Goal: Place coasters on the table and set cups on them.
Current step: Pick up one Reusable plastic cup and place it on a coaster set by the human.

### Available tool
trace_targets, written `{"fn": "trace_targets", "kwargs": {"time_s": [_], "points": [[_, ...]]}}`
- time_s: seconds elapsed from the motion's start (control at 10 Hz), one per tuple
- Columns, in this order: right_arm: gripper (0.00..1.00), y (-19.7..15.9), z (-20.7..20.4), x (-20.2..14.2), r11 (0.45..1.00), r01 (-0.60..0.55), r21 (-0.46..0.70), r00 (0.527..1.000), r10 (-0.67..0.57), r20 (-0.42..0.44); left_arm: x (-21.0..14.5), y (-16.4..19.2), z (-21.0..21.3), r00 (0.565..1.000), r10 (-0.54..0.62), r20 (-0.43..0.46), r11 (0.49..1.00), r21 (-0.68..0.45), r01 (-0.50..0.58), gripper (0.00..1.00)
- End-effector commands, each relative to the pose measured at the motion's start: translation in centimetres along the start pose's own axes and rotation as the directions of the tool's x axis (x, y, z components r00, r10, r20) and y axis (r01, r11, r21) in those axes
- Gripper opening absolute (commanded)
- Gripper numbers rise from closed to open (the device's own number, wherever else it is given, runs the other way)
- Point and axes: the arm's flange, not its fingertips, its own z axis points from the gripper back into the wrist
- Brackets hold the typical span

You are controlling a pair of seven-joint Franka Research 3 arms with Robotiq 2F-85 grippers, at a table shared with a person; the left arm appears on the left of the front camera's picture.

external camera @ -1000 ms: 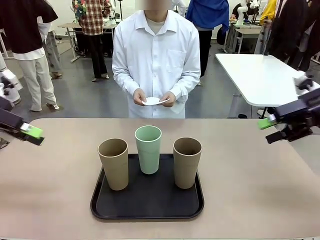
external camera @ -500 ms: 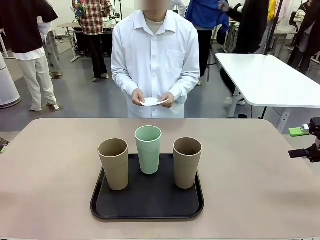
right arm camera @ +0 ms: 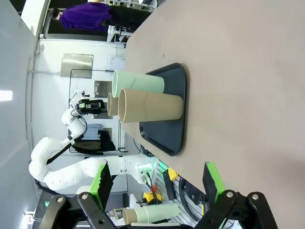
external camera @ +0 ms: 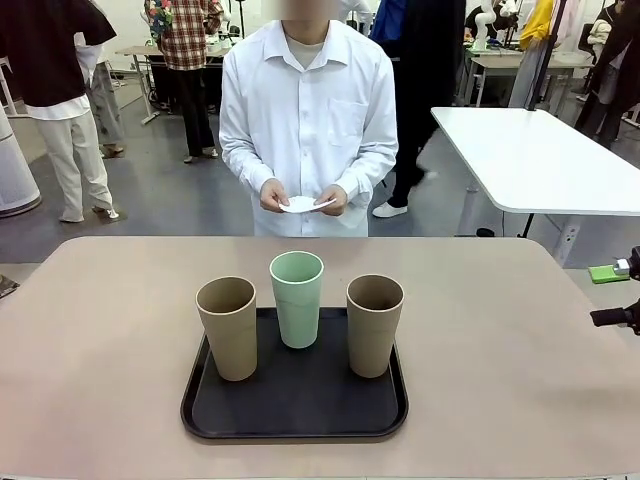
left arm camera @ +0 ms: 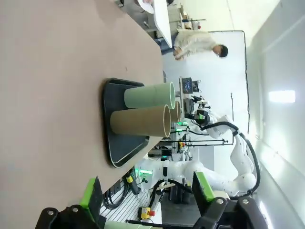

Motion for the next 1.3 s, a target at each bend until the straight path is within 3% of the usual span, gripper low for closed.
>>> {"fn": "trace_targets", "kwargs": {"time_s": [0.0,0.1,1.2], "points": [[1.0,0.3,-2.8,-4.1,0.999,-0.032,0.011,0.999,0.031,0.041,-0.3,-1.0,0.3,1.0,0.014,0.011,0.999,0.048,-0.015,1.0],[1.0,0.0,0.0,0.0,1.0,0.0,0.0,1.0,0.0,0.0,0.0,0.0,0.0,1.0,0.0,0.0,1.0,0.0,0.0,1.0],[1.0,0.0,0.0,0.0,1.0,0.0,0.0,1.0,0.0,0.0,0.0,0.0,0.0,1.0,0.0,0.0,1.0,0.0,0.0,1.0]]}}
